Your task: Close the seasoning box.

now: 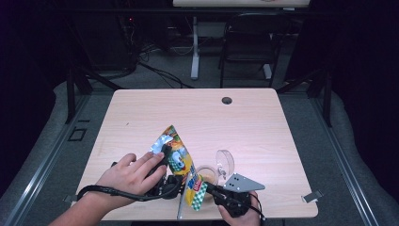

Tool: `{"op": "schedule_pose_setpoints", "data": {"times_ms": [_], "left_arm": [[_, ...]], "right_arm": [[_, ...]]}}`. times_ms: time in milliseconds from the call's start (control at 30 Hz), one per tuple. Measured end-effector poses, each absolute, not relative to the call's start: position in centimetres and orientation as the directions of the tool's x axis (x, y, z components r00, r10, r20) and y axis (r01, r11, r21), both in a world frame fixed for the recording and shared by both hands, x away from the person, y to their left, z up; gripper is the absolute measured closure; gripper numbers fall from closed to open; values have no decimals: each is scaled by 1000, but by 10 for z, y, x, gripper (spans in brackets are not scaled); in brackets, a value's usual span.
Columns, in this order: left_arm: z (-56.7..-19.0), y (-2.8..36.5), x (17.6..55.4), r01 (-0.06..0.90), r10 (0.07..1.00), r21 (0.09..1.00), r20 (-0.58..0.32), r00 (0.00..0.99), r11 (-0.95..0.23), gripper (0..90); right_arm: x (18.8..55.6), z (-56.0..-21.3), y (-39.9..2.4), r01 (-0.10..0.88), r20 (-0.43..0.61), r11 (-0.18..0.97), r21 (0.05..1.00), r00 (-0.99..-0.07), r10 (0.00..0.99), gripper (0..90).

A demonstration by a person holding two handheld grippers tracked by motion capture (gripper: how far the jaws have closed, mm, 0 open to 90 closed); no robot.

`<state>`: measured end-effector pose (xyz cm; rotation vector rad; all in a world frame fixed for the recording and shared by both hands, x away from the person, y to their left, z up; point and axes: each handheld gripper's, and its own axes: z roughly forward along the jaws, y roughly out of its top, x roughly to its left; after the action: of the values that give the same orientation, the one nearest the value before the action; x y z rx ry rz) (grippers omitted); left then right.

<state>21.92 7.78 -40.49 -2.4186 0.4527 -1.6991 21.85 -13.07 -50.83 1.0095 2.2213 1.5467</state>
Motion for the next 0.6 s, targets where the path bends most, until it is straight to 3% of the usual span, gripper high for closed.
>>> {"op": "schedule_pose_setpoints", "data": {"times_ms": [600], "left_arm": [[-405,76,221,-166,-329,-289,887,324,-943,830]], "right_arm": [[216,-508,-135,398,179,187,898,-719,672,900]]}}
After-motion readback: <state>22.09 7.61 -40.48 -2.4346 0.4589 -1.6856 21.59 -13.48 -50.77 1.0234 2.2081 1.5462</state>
